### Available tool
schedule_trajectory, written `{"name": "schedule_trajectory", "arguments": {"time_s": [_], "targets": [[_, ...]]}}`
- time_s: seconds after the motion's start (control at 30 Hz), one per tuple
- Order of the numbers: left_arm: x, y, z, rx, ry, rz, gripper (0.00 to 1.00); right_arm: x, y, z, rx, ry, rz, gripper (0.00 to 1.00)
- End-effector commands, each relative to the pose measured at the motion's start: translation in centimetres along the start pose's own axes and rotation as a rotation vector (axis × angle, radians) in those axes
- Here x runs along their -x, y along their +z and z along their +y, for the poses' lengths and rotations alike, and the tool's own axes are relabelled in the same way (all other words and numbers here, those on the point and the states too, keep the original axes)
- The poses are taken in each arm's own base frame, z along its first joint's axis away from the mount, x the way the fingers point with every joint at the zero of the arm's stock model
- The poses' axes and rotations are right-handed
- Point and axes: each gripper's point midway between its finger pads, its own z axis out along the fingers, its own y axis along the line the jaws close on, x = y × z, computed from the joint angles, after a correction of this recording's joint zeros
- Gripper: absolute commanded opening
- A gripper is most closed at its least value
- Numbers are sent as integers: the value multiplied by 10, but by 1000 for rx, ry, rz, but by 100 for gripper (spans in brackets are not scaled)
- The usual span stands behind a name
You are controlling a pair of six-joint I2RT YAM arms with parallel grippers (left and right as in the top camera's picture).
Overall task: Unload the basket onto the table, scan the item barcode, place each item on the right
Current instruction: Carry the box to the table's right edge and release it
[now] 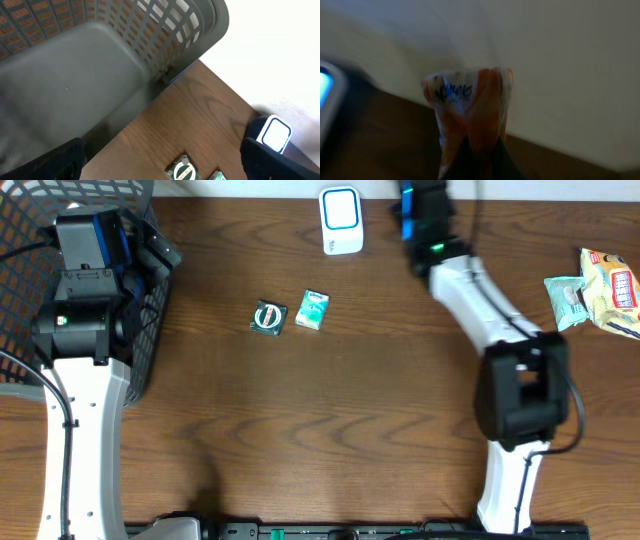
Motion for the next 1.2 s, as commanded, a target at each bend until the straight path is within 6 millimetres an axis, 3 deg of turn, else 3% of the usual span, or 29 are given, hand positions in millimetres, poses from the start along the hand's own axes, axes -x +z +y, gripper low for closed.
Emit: {"name": "schedule_trajectory", "arguments": {"time_s": [0.0,0.1,0.2,0.23,0.37,0.5,0.67,0.9,1.17], "targets": [[2,-2,2,2,-15,-6,98,-47,4,-66,-123,48,164,1],[2,-2,2,2,-15,-6,98,-113,3,-103,-160,32,377,1],[2,-2,2,2,-15,-6,98,-164,-4,-138,-191,92,525,1],[2,-2,2,2,-15,-6,98,-189,-10,-158,-217,137,590,1],[2,-2,2,2,-15,-6,98,-236,-23,-203,-299,273,690,1],[2,-2,2,2,-15,-6,98,-268,-34,-238,-356,371,735,1],[2,-2,2,2,-15,-6,98,-288,-36,-250,-296,452,737,3],[2,-2,2,2,-15,-6,98,-289,-30,-246,-231,495,707,8],[2,-2,2,2,-15,-6,98,-291,-27,-244,-232,498,705,61]]}}
